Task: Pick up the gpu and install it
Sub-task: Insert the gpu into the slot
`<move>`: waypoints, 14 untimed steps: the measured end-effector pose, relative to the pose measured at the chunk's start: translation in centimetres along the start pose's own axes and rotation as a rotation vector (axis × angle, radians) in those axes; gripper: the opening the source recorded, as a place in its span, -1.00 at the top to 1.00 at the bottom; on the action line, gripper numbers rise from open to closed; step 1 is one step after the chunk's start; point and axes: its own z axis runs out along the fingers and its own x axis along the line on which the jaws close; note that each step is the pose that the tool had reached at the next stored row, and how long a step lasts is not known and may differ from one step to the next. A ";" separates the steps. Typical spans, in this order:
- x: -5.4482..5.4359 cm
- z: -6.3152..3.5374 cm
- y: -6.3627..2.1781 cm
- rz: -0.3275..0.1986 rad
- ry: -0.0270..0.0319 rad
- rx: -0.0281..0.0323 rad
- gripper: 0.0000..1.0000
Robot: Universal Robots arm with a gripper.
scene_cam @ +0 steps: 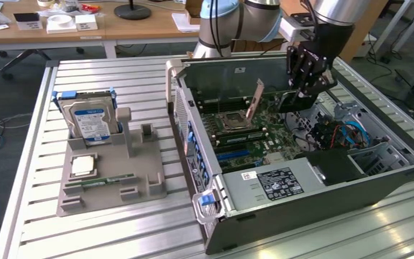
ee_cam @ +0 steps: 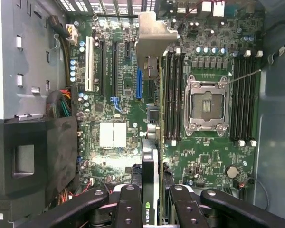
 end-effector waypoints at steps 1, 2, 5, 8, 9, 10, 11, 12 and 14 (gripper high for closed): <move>0.0 0.01 0.00 0.000 0.0002 0.0000 0.47; 0.0 0.06 0.03 0.000 0.0003 0.0002 0.47; 0.0 0.29 0.44 0.008 0.0013 0.0003 0.47; 0.0 0.72 0.80 0.020 0.0015 0.0015 0.47; 0.0 0.90 0.91 0.024 0.0016 0.0026 0.47; 0.0 1.09 1.03 0.028 0.0015 0.0039 0.47; 0.0 1.27 1.13 0.031 0.0015 0.0049 0.47; 0.0 1.40 1.20 0.034 0.0015 0.0053 0.47; 0.0 1.45 1.20 0.038 0.0018 0.0054 0.47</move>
